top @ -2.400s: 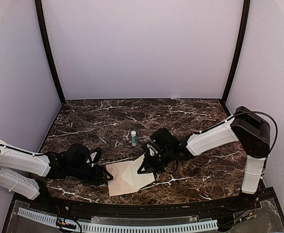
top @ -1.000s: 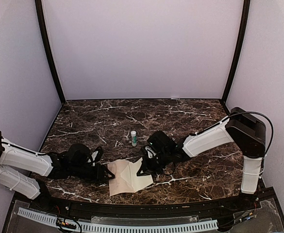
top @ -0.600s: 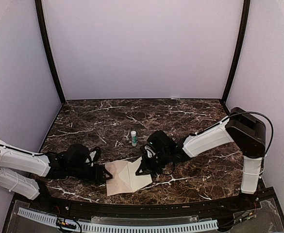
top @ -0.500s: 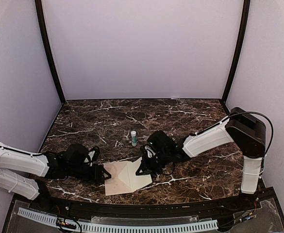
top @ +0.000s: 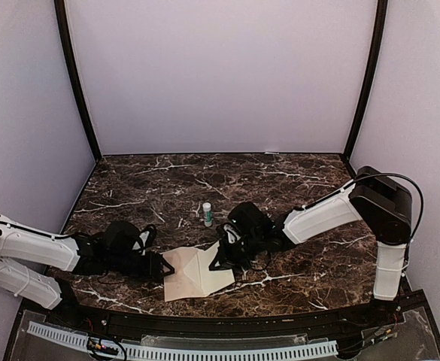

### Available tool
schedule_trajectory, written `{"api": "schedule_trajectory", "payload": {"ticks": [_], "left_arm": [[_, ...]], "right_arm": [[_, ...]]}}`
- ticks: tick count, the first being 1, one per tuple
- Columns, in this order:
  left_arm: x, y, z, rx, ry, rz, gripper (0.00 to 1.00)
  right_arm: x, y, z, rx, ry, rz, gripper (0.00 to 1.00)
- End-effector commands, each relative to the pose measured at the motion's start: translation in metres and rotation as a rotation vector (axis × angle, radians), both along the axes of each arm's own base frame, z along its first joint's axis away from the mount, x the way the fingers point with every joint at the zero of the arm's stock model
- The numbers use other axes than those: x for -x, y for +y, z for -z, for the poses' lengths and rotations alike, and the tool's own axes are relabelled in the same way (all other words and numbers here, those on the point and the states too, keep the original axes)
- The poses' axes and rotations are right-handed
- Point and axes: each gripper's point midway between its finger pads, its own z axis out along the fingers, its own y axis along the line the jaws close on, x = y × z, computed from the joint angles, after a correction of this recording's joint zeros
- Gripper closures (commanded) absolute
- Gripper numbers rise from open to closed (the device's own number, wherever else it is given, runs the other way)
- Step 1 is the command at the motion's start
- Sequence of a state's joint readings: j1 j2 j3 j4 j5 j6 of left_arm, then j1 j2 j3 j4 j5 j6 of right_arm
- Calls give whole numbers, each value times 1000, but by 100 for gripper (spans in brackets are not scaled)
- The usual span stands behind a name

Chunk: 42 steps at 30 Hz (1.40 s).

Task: Place the letter into the envelope and seal it
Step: Place the letter in the envelope.

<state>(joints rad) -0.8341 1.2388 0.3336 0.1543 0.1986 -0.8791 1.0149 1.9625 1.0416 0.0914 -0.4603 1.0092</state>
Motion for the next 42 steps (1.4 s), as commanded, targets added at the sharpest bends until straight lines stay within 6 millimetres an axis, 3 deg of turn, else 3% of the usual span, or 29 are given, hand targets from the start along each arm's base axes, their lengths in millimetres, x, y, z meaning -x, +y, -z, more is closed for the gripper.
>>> {"api": "schedule_trajectory", "payload": {"ticks": [1,9,15,20,25,34,42], "left_arm": [[18,21,31,-121,91,11,57],[17,25,33,-138,85,3,57],[12,36,31,-206,57,-21,47],[-1,41,17,-286,-6,-29,45],[-9,38,2,-308,-57,-28,57],[-13,-4,-23,-135,-113,27,76],[-15,-21,-14,-94,-103,69,81]], "right_arm": [[6,11,-3,-46,3,-18,100],[6,16,-11,-103,-2,-21,100],[7,13,-9,-97,-4,-8,100],[6,7,-1,-54,0,7,100],[5,4,4,-25,1,13,100],[5,3,6,-13,2,14,100],[4,3,7,-15,-1,15,100]]}}
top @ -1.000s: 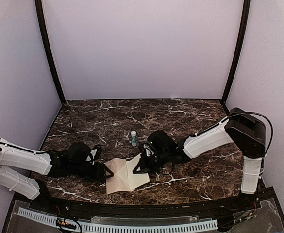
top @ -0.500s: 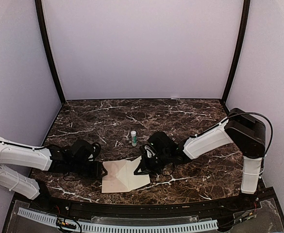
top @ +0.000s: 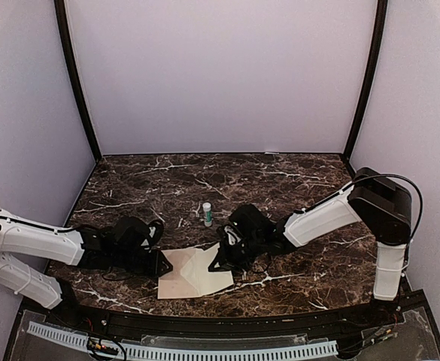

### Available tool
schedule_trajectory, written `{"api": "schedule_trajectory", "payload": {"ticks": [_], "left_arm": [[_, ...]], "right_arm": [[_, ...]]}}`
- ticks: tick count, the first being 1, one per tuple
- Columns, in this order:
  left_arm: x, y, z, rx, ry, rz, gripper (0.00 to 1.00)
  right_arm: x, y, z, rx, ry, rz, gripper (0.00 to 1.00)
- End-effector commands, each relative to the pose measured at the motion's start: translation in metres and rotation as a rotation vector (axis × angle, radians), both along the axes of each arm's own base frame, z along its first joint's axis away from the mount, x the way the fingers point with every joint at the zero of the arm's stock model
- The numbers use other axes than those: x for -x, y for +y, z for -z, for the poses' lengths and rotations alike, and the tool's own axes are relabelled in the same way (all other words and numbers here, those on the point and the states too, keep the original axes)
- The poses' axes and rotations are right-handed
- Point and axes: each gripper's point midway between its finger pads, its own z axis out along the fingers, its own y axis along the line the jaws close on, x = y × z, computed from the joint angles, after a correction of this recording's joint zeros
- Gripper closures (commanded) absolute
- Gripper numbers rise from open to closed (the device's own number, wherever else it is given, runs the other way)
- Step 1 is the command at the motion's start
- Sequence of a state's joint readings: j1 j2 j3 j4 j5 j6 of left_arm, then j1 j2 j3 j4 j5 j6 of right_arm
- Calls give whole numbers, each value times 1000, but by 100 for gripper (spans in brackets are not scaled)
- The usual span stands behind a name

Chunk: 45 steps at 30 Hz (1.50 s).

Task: Place the letter into the envelope and seal it
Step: Place the letter in the envelope.

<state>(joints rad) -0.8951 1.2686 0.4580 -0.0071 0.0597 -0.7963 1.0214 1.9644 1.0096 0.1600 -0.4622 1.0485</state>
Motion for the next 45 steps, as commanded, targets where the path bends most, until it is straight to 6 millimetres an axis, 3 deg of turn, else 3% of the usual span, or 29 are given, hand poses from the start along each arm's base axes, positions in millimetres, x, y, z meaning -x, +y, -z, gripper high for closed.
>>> {"api": "schedule_trajectory", "payload": {"ticks": [1,8,14,33,45], "left_arm": [[-4,-19,-2,50,-10,41,81],[1,-10,29,-21,41,37,88],[10,2,42,-59,74,29,91],[12,3,47,-72,88,35,92],[13,12,51,-99,101,-5,93]], "right_arm": [[2,2,5,11,-13,-2,100],[-1,2,7,12,-17,8,100],[-6,5,6,-3,-33,22,100],[-5,17,-2,-46,-23,-5,100],[-2,-8,5,42,17,80,100]]}}
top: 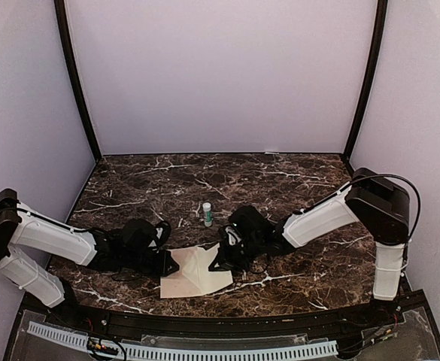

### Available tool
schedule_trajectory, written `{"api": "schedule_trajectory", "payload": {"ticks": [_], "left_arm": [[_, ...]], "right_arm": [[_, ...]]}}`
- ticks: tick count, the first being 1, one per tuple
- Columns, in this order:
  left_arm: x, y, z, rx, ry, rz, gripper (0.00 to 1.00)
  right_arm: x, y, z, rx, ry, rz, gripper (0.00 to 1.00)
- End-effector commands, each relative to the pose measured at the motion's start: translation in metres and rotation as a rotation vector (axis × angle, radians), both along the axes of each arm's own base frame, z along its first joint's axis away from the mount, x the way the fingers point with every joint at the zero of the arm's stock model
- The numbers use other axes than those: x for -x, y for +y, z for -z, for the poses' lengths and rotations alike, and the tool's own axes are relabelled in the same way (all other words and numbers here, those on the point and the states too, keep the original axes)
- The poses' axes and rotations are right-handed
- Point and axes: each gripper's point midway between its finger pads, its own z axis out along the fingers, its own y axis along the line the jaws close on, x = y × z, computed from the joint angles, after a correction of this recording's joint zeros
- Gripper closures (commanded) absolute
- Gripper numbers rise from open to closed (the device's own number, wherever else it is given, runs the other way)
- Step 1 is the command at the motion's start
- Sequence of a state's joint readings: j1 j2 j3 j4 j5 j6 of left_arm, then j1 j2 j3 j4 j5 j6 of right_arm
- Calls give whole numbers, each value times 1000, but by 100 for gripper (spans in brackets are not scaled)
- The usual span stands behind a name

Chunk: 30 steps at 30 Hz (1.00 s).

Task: Place the letter into the envelope and seal it
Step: Place the letter in the envelope.

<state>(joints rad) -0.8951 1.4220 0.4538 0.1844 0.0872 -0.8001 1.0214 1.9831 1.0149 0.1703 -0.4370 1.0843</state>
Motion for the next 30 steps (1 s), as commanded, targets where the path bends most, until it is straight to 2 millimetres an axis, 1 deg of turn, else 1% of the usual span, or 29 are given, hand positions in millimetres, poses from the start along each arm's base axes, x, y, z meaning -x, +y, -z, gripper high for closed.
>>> {"api": "schedule_trajectory", "payload": {"ticks": [1,6,12,17,26,30], "left_arm": [[23,33,34,-144,104,-18,94],[23,32,33,-138,100,-16,94],[22,25,30,-110,86,13,95],[22,21,28,-92,75,34,95],[23,18,29,-90,73,56,95],[23,17,29,-86,74,60,96]], "right_arm": [[2,-10,-2,32,4,45,100],[1,-10,-4,41,-2,49,100],[-2,-4,-4,54,-9,30,100],[-3,-2,-2,71,-10,19,100],[0,8,3,64,-3,-9,100],[0,16,-1,38,-13,-24,100]]}}
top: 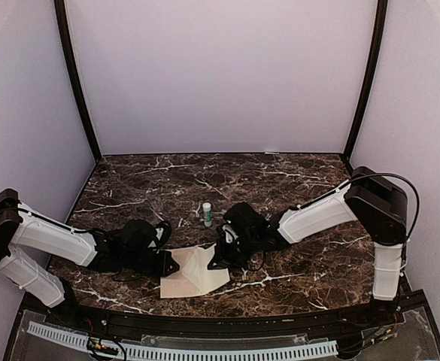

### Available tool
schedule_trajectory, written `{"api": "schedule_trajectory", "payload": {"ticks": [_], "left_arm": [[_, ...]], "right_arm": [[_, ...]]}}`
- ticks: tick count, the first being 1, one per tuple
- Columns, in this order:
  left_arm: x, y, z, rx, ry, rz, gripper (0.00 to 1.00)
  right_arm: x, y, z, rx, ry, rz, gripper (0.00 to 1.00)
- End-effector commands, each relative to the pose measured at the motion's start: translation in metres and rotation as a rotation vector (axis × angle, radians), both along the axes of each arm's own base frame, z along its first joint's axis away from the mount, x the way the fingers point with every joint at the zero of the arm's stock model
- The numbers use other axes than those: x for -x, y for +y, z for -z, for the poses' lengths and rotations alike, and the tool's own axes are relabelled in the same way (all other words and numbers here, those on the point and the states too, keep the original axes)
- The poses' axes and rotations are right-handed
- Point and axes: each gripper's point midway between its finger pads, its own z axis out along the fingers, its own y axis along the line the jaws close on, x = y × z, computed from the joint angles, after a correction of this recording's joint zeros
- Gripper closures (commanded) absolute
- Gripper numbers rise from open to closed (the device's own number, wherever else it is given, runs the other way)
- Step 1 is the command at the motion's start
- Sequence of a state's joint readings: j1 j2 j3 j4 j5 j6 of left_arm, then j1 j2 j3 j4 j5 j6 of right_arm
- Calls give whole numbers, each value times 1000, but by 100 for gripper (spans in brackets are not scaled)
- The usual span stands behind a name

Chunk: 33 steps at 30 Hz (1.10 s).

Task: Place the letter into the envelope and seal it
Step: Place the letter in the envelope.

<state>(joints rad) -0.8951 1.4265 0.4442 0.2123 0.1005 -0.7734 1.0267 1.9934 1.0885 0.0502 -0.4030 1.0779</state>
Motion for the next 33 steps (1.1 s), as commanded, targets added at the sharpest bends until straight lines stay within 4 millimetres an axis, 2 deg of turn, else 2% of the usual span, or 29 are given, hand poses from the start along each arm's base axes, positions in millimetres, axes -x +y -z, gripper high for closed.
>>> {"api": "schedule_trajectory", "payload": {"ticks": [1,18,23,28,33], "left_arm": [[22,19,28,-95,87,31,96],[19,14,25,-76,83,30,97],[21,9,23,-47,93,36,98],[21,7,21,-26,98,31,99],[21,11,21,-34,95,20,99]], "right_arm": [[5,16,-2,-33,-17,-41,100],[14,34,-22,-130,-24,-71,100],[14,37,-19,-138,-22,-67,100],[13,36,-19,-129,-28,-56,100],[8,26,-19,-81,-51,-15,100]]}}
